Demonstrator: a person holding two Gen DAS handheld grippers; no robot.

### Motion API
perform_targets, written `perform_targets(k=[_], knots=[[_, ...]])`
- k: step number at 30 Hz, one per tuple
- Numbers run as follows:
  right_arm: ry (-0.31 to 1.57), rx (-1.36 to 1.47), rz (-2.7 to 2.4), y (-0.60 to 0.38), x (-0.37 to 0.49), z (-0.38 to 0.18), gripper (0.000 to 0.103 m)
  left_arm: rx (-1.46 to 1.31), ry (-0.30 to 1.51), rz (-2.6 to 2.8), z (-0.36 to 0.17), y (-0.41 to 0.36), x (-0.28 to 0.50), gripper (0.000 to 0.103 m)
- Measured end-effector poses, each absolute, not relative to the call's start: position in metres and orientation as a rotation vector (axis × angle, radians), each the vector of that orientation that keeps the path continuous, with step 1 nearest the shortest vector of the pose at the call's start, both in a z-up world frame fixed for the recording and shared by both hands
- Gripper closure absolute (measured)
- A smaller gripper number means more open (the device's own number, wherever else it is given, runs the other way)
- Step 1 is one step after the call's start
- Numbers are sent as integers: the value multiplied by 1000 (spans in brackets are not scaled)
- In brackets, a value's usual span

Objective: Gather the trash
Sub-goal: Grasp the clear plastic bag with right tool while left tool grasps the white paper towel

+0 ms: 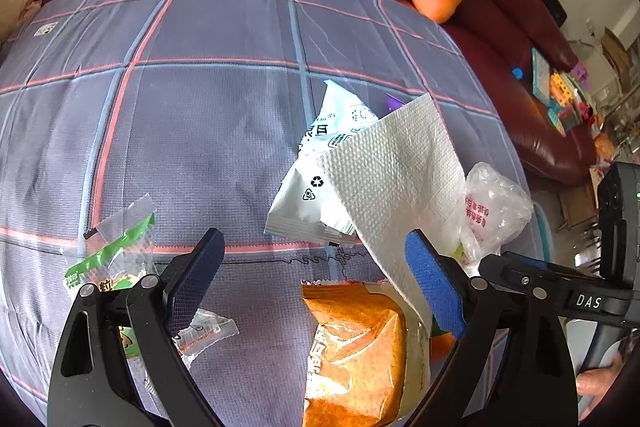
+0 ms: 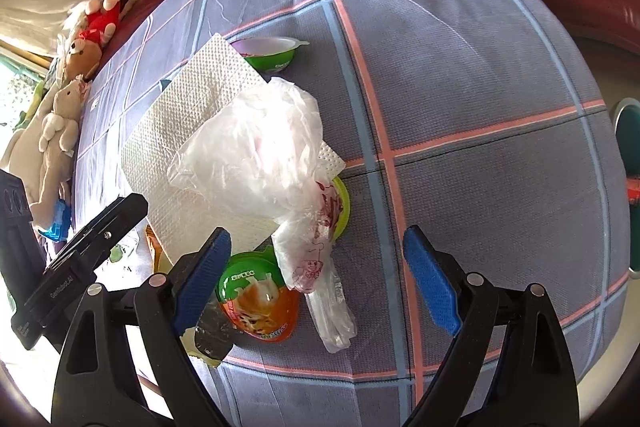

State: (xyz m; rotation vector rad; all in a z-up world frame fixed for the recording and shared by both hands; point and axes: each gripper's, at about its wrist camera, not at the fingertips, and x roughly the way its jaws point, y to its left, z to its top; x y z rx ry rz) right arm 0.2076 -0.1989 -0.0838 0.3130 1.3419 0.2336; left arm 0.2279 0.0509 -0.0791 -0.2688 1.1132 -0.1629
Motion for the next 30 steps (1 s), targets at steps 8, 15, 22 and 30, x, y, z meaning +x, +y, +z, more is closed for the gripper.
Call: perform_targets(k=[8, 15, 22, 30], knots=[[1309, 309, 285, -201, 209, -81, 80, -251, 1109, -167, -76, 44, 231, 11], [1280, 376, 221, -242, 202, -77, 79, -63, 1063, -240, -64, 2, 231, 11], [1274, 441, 195, -273, 189, -83, 76, -16, 1116, -307, -75, -34, 234, 93], [1254, 495, 166, -306, 180, -87, 75, 6, 1154, -395, -81, -73, 239, 92]])
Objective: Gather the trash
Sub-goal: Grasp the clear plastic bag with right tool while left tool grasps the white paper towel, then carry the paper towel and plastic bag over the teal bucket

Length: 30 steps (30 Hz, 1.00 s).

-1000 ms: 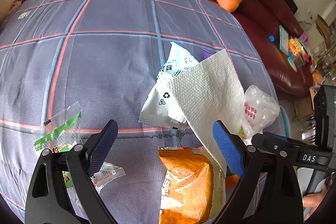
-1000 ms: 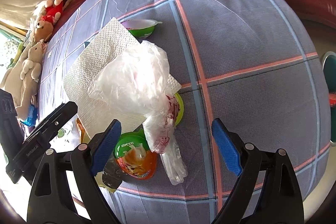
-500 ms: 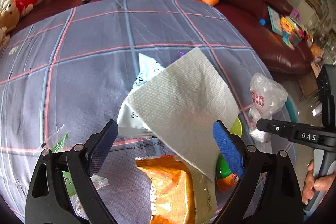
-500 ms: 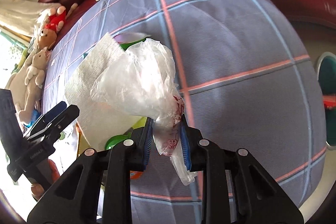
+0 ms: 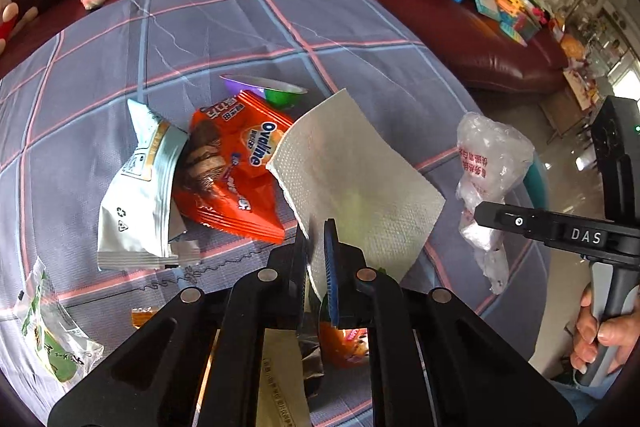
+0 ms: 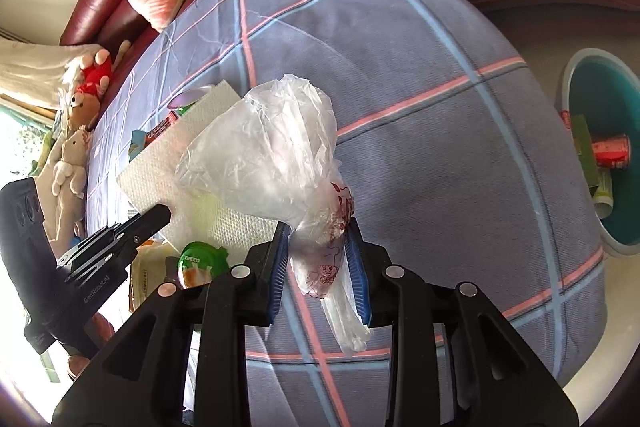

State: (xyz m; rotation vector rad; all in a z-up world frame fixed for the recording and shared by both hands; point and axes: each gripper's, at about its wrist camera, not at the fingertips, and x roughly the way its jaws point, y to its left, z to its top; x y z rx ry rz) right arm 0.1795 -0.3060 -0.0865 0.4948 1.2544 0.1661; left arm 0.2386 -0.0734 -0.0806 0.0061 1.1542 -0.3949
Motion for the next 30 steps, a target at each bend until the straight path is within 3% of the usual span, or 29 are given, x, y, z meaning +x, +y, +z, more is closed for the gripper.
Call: perform_targets(k=[2, 4, 6, 10, 18, 21, 26, 28, 30], knots=[[1246, 508, 159, -315, 177, -87, 75, 28, 1179, -403, -87, -85, 244, 81], [1237, 519, 150, -324, 175, -86, 75, 76, 1176, -385, -89, -98, 247, 43], [1226, 528, 142, -333, 173, -86, 75, 120, 1146, -378, -87, -111, 246, 33], [1211, 555, 132, -350, 171, -86, 74, 236, 1107, -425, -84, -148, 240, 25], [1177, 596, 108, -385, 161, -83, 72, 380, 1127, -442, -117, -189, 248, 19], [1163, 608, 98, -395, 158, -82, 72, 373, 1122, -466, -122, -189, 251, 21], [1150, 643, 98, -407, 155, -85, 71, 356, 1106, -544, -120, -191, 243, 54], [1146, 657, 100, -410, 154, -87, 71, 354, 1103, -561, -118, -197, 236, 79], [1141, 668, 101, -413, 151, -89, 71, 342, 1112, -555, -117, -201, 231, 91]])
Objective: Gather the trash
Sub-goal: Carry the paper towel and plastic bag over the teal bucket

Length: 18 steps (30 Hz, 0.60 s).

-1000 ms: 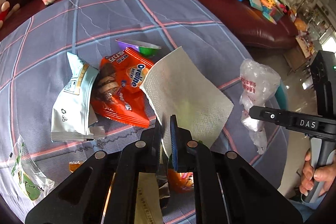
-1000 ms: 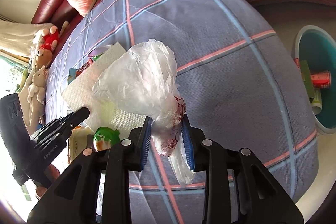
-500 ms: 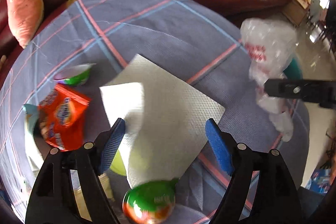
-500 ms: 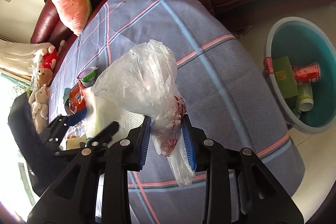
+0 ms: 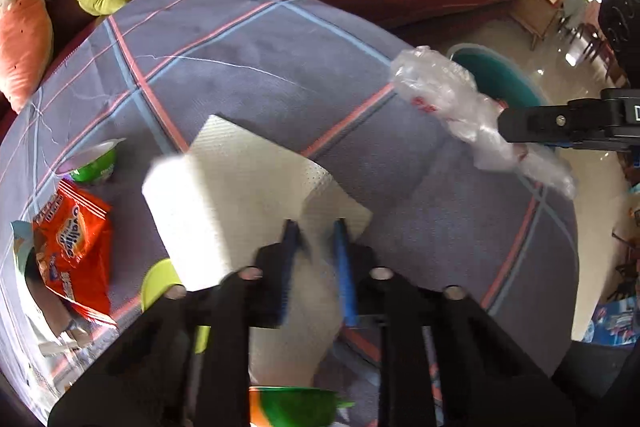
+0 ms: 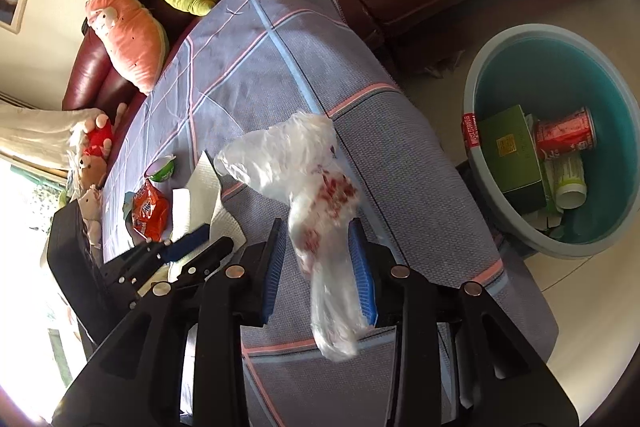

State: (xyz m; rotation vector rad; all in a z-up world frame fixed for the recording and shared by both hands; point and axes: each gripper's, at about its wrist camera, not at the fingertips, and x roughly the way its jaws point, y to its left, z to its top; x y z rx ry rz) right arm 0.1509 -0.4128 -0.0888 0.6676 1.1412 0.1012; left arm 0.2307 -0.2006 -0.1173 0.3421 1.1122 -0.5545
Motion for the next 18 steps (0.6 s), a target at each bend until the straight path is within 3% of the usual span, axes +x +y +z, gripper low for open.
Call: perform_targets(k=[3, 7, 8, 9, 11, 18], knots=[[1138, 664, 105, -413, 148, -90, 71, 273, 1140, -549, -114, -197, 231, 98], [1159, 639, 116, -408, 149, -94, 71, 141, 1169, -542, -101, -179, 232, 99], [1163, 617, 120, -406, 151, -93, 68, 120, 1170, -544, -97, -175, 232, 99], [1162, 596, 124, -404, 154, -93, 56, 107, 1166, -544, -93, -173, 231, 99], [1155, 539, 111, -398, 160, -91, 43, 90, 1151, -536, -84, -170, 228, 99], [1186, 476, 135, -381, 178, -105, 42, 35, 1119, -515, -59, -161, 225, 99]])
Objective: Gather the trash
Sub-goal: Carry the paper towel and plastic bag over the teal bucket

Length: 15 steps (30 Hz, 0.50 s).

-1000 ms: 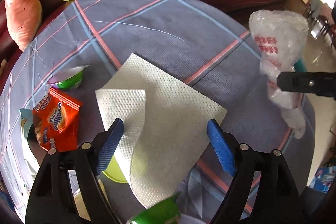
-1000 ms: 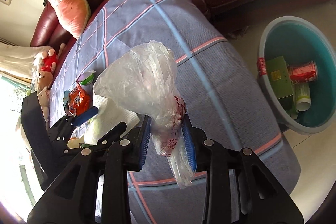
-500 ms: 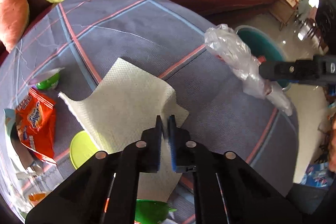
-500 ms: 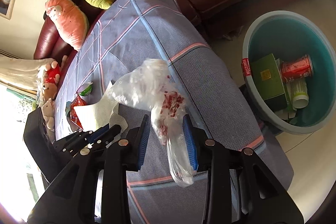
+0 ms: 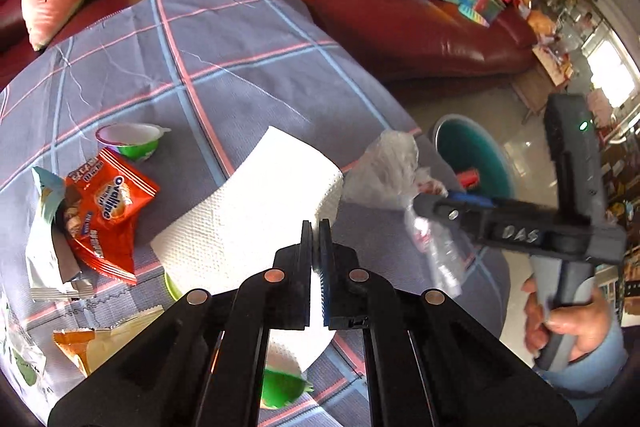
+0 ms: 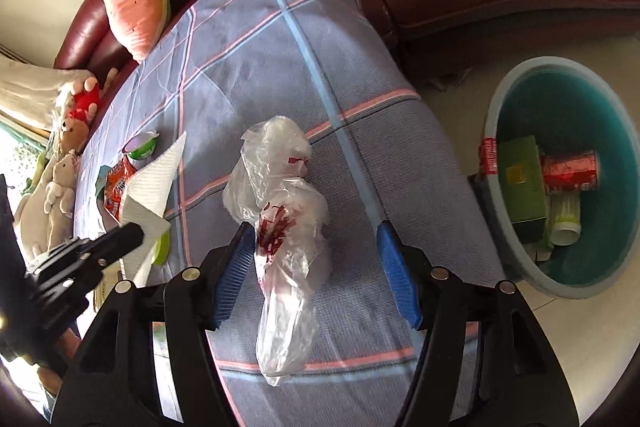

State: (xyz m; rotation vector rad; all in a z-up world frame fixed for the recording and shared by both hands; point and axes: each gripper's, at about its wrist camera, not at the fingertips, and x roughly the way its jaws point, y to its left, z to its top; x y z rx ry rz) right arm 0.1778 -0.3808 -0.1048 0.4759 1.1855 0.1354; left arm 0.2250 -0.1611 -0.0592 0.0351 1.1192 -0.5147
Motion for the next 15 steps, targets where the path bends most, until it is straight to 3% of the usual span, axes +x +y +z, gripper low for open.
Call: perform_targets(k=[4, 6, 15], knots=[[1160, 412, 140, -370, 178, -103, 41, -14, 1115, -520, -48, -155, 230, 99], [1159, 384, 151, -368, 177, -103, 74, -28, 1110, -525, -43, -155, 231, 99], [1047, 506, 106, -422, 154, -72, 75, 4, 1078, -594, -21, -188, 224, 99]])
